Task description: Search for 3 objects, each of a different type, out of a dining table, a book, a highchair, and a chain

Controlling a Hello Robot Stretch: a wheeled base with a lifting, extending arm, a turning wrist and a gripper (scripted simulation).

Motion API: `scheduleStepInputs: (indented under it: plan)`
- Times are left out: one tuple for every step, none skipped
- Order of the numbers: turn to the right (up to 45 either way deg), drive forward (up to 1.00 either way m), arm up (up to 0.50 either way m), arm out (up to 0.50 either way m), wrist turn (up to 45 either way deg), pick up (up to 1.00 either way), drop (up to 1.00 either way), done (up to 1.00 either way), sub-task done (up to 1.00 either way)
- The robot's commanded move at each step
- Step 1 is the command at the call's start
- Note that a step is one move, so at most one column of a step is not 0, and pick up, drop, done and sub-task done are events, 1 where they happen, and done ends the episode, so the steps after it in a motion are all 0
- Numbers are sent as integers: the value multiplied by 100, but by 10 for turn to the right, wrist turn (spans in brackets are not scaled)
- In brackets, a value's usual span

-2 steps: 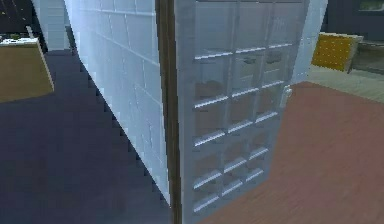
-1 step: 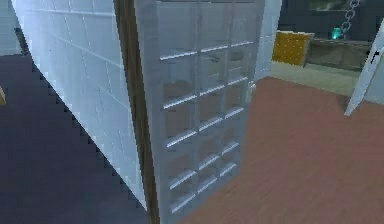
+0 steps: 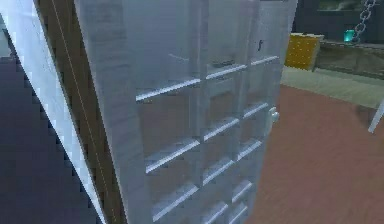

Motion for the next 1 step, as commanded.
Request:
scheduleStepInputs:
  plan:
    - [450,0,0,0,0,0,0,0,0]
